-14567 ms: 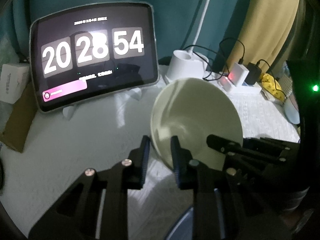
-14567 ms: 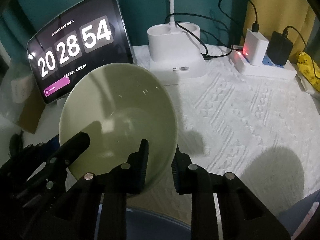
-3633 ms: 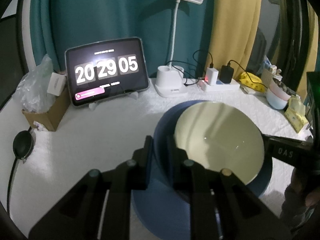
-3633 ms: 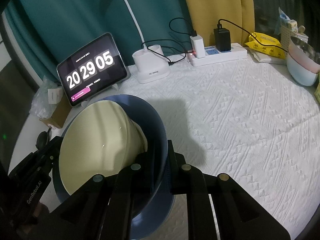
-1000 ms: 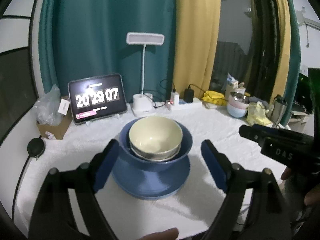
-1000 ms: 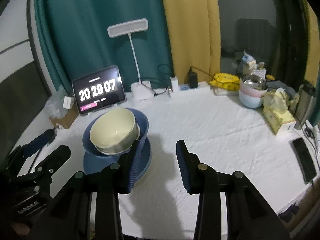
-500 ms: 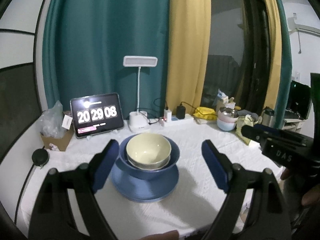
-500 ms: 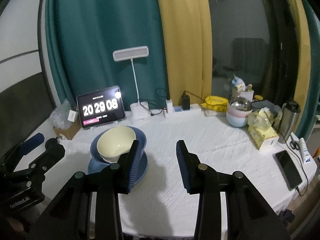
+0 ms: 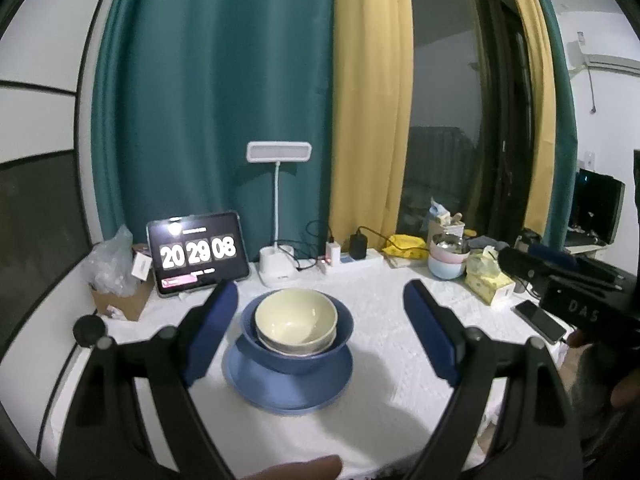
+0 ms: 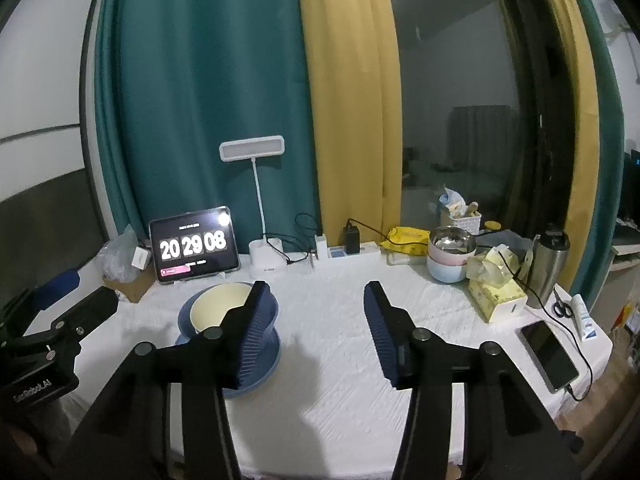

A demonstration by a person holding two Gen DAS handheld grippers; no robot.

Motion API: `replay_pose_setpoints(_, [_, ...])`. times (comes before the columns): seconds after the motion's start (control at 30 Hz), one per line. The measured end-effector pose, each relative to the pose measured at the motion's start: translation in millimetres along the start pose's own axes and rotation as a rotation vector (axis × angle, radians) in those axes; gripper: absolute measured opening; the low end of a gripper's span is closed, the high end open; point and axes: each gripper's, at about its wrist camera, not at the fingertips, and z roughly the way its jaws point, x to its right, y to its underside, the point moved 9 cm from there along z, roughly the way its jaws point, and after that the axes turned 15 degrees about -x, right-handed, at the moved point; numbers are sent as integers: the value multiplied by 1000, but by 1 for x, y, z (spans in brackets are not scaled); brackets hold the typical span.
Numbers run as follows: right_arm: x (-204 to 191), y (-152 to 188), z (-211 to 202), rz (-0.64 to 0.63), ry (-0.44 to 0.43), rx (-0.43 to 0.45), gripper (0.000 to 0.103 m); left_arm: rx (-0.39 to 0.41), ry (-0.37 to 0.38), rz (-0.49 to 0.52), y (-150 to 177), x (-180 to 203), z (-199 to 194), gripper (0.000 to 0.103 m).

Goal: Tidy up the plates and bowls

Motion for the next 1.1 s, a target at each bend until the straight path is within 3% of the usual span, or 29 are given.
replay_pose_setpoints(0.47, [0,-11,-29,-9,29,59,58,85,-31,31,-16,4,-32,86])
replay_pose_setpoints(1.1, [-6,-25,-54,-33,29,111,59,153,-43,1,-32,-6,-55,87])
